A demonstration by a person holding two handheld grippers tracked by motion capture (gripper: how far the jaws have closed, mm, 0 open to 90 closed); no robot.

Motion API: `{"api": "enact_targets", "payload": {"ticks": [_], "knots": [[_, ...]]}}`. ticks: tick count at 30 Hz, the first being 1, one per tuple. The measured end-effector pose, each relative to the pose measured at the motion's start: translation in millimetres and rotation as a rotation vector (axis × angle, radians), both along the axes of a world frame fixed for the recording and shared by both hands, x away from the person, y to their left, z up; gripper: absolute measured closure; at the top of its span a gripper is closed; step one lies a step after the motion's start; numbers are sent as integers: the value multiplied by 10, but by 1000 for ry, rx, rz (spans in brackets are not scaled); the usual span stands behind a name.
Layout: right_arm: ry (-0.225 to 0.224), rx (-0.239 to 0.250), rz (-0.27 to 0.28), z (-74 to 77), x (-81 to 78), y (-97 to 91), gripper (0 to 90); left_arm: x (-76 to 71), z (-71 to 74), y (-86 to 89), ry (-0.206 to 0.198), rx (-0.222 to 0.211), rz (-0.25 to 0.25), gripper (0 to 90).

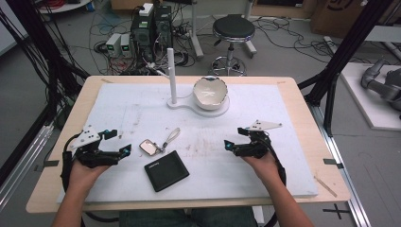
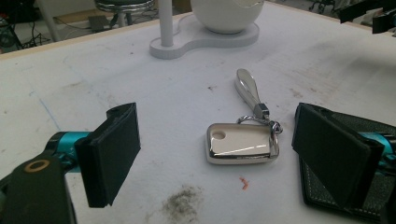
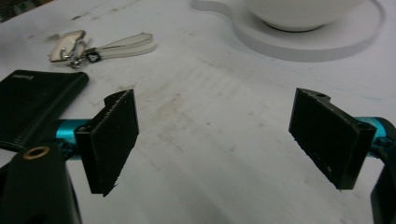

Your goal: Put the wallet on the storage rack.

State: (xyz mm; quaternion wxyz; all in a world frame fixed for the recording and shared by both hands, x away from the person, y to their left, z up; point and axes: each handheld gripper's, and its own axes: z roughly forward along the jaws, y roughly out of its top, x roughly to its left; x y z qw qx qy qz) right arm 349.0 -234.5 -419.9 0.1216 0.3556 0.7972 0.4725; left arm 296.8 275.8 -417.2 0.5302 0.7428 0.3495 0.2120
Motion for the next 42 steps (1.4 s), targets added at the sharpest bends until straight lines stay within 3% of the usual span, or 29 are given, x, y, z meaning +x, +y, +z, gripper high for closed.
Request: {"api": "enact_targets", "payload": {"ticks": [21,34,42], "knots": [[58,-63,226,-100,-45,920,160,-255,-3,183,0,20,46,153],[122,-115,325,-213,-106,1327,161,-360,-5,262,-1,32,69,153],[164,-145,371,-289,-122,1477,183,-387,-2,293,-2,31,80,153]]}}
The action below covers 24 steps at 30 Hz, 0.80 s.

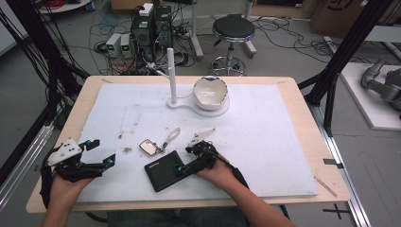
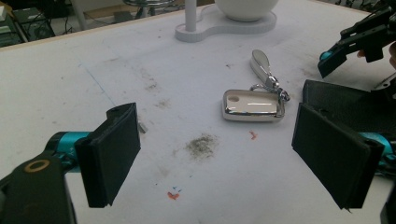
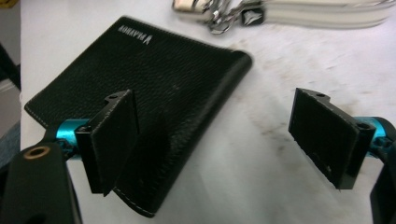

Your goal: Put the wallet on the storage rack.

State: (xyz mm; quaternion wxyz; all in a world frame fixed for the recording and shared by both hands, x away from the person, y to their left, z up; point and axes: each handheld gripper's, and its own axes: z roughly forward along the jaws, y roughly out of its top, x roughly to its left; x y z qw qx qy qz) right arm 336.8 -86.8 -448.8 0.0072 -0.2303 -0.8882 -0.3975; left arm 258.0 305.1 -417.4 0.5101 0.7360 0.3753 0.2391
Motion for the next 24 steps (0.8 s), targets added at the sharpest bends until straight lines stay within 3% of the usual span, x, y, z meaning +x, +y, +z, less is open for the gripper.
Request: {"api": "enact_targets", "payload": {"ticks": [3,9,16,17,18,19,24], "knots": [[-6,-8,6,-8,-11,26,195,-1,1,1,0,1,-1,153],[24,15,62,-4,-37,39,432,-1,-3,-6,-1,1,1,153],[66,28,62,-9,-22,21,539,-1,-6,-13,2,7,-2,153],[94,36,52,-10,-8,6,612,0,-8,-17,3,8,-3,153],[94,36,52,-10,-8,6,612,0,-8,-17,3,8,-3,153],[113,42,47,-2,2,-8,691,0,-9,-18,3,9,-4,153],[88,44,60,36,-10,-26,820,9,-7,-25,2,10,-5,153]]}}
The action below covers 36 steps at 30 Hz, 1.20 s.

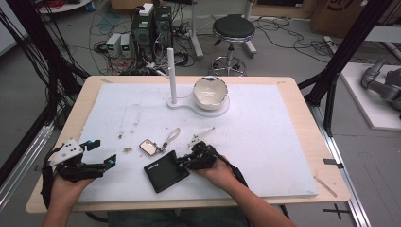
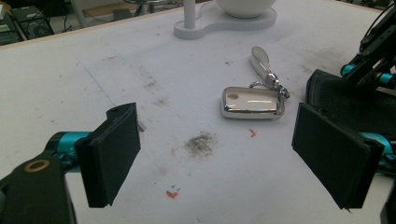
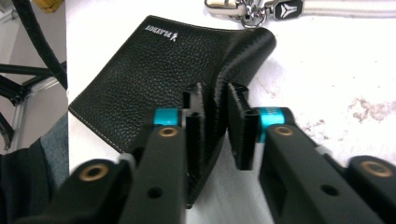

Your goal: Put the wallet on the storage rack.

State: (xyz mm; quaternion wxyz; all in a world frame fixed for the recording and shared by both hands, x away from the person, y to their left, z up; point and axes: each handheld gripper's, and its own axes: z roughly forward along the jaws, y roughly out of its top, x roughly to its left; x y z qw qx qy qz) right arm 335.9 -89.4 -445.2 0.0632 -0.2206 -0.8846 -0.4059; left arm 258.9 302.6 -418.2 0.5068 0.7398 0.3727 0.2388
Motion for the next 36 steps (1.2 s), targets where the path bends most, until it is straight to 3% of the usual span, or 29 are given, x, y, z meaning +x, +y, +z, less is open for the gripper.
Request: {"api": "enact_targets", "payload": {"ticks": [6,11,14,15,23,29,30,36], "knots": [[-42,28,9,82,-21,-41,854,15,1,1,-1,0,-2,153],[-99,84,-30,235,-22,-170,857,31,-3,-4,0,-5,-1,153],[-123,88,-44,306,-10,-225,857,40,-5,-11,0,-8,-2,153],[-152,96,-68,375,0,-281,857,42,-6,-15,1,-8,-1,153],[-233,120,-142,578,77,-509,857,72,-7,-31,-2,-16,-13,153],[-265,146,-216,694,144,-686,857,107,-7,-62,-5,-23,-23,153],[-279,150,-249,741,180,-761,857,113,-5,-71,-3,-18,-26,153],[-317,134,-307,870,300,-888,857,158,-7,-136,-2,-19,-44,153]]}}
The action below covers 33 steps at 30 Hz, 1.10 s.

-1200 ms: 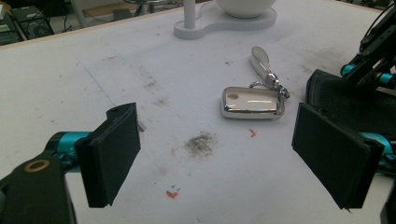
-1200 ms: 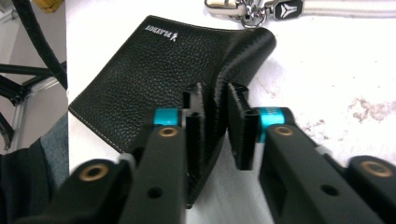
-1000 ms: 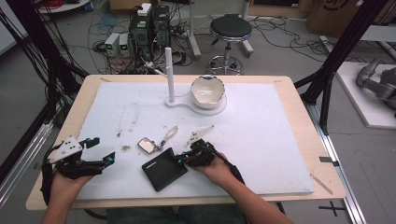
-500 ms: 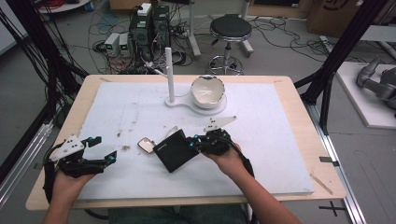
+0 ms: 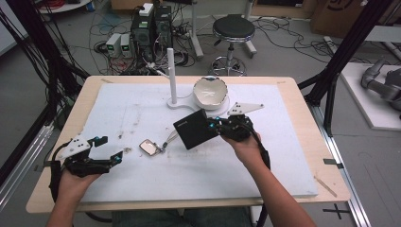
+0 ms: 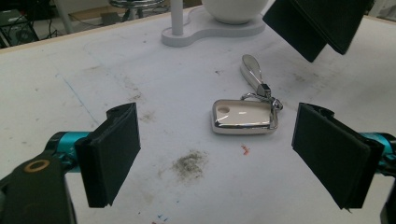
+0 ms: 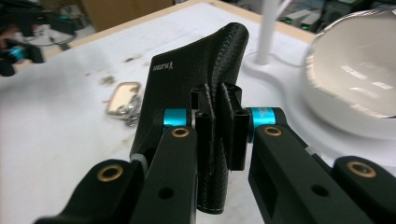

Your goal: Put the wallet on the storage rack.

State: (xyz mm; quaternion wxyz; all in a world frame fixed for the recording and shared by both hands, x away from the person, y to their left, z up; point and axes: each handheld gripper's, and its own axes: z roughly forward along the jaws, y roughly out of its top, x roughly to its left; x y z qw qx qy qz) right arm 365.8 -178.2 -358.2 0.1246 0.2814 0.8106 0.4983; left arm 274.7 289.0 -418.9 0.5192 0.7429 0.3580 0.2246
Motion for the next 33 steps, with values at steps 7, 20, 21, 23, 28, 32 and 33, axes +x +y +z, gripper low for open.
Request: {"api": "enact_targets", "payload": {"ticks": [7,20,21,23,28,32,33], "knots": [[-55,-40,-46,241,189,-55,857,30,-1,-19,2,-1,-6,153],[-102,-96,-132,627,596,-88,856,37,-7,-30,4,1,-16,153],[-113,-103,-141,650,620,-85,857,39,-7,-31,2,3,-18,153],[-116,-102,-146,673,650,-86,857,42,-9,-34,4,2,-18,153],[-136,-145,-188,805,837,-95,857,42,-11,-34,5,4,-17,153],[-145,-161,-218,854,941,-102,857,38,-12,-31,6,1,-14,153],[-140,-160,-225,859,963,-105,856,39,-13,-29,7,0,-14,153]]}}
